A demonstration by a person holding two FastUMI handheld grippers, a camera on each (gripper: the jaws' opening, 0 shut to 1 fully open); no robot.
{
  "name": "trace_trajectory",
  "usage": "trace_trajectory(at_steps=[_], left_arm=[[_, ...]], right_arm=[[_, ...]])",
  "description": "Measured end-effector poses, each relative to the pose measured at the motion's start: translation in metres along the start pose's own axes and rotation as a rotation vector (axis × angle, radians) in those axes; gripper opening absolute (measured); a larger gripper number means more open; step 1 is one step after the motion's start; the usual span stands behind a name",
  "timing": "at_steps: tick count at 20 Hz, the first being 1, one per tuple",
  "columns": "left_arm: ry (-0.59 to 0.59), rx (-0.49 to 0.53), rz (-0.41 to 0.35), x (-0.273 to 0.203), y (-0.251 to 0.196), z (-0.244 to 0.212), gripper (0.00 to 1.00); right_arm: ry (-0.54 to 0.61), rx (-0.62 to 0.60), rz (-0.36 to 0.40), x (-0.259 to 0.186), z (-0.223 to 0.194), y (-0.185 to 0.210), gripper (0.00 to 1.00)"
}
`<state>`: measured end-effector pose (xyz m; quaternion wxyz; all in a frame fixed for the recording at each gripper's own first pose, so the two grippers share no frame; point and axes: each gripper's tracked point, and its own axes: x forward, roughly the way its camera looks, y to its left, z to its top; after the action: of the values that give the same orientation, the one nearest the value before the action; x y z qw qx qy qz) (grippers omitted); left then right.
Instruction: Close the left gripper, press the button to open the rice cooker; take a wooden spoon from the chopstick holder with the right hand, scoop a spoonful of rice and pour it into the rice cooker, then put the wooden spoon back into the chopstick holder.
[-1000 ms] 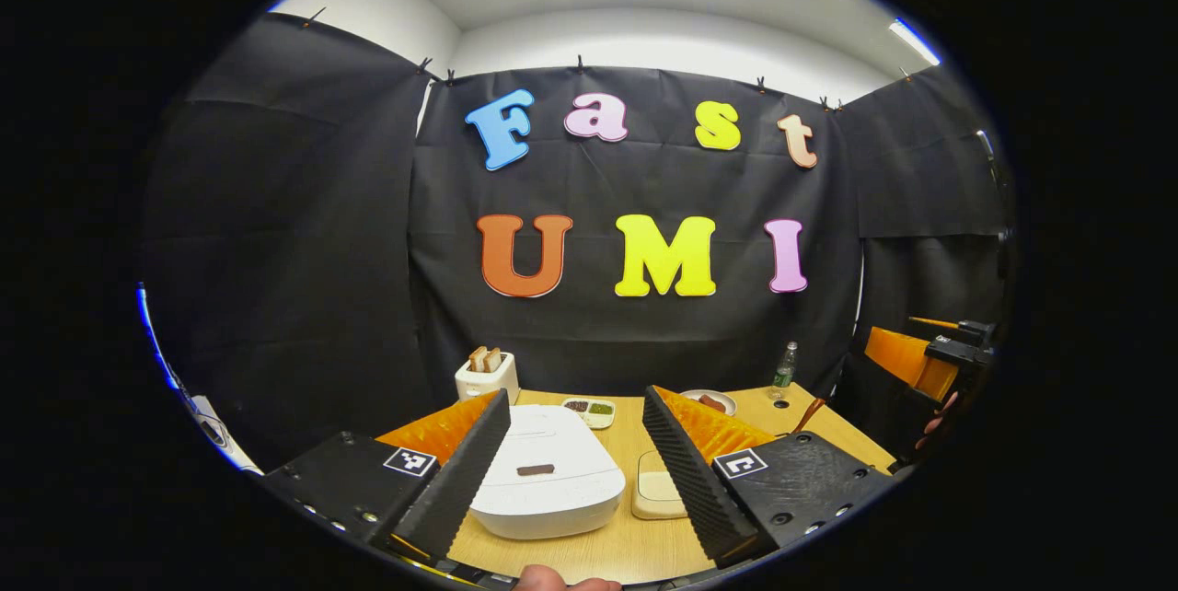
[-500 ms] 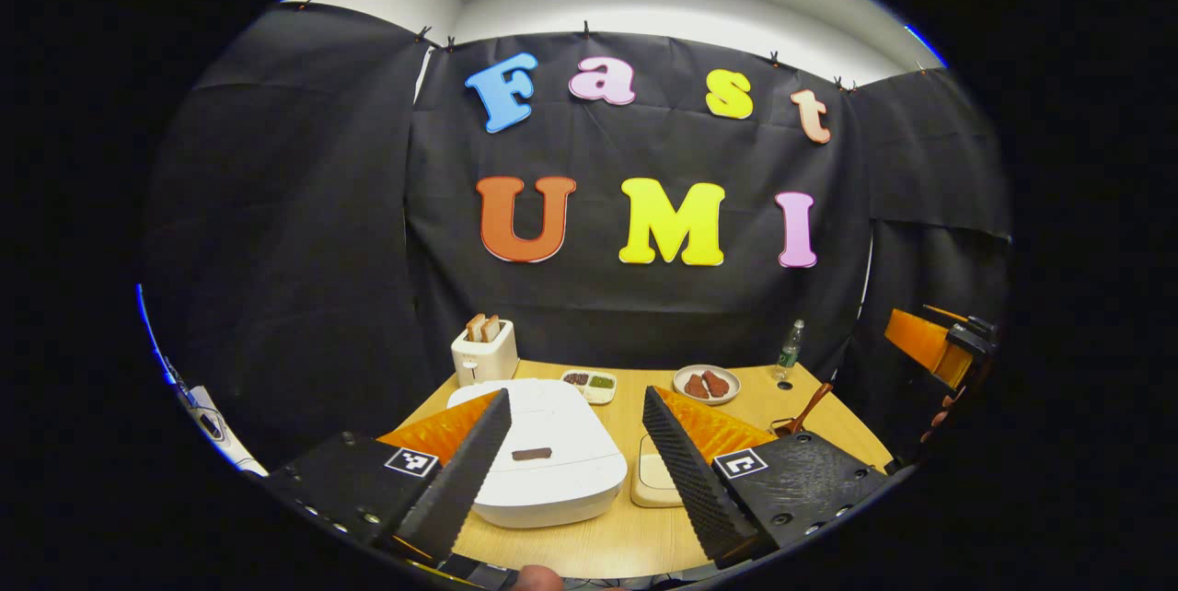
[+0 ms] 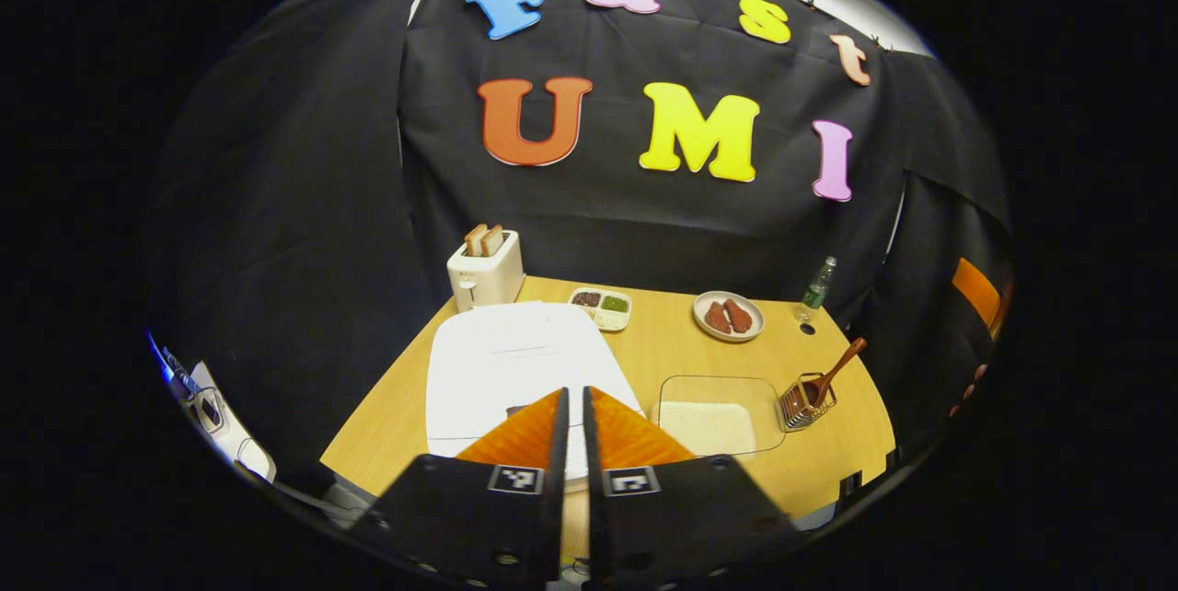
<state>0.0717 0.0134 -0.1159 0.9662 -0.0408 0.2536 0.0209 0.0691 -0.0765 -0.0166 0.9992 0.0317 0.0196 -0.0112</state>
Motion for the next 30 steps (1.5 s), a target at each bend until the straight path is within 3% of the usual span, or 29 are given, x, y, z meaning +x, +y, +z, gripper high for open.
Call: trace_trajectory(at_steps=[1, 3, 11, 19, 26, 28, 30], left_arm=[[0.031, -0.012, -0.009, 0.004, -0.001, -0.004, 0.03], [0.055, -0.049, -0.007, 0.021, 0.004, -0.006, 0.0], [0.192, -0.105, 0.024, 0.076, 0.025, -0.034, 0.0], [0.269, -0.18, 0.057, 0.091, 0.039, -0.061, 0.0], [0.268, -0.184, 0.046, 0.093, 0.037, -0.071, 0.01], [0.233, -0.168, 0.052, 0.089, 0.037, -0.063, 0.0], [0.125, -0.151, 0.066, 0.083, 0.039, -0.035, 0.01]], right_arm=[[0.005, 0.004, -0.004, 0.004, -0.001, -0.005, 0.96], [0.02, 0.012, -0.012, 0.012, -0.007, -0.016, 0.96], [0.099, 0.053, -0.045, 0.044, -0.033, -0.054, 1.0], [0.145, 0.078, -0.044, 0.062, -0.048, -0.061, 1.0], [0.152, 0.074, -0.032, 0.06, -0.052, -0.05, 0.99], [0.15, 0.06, -0.031, 0.056, -0.051, -0.048, 1.0], [0.131, 0.046, -0.04, 0.05, -0.044, -0.051, 0.97]])
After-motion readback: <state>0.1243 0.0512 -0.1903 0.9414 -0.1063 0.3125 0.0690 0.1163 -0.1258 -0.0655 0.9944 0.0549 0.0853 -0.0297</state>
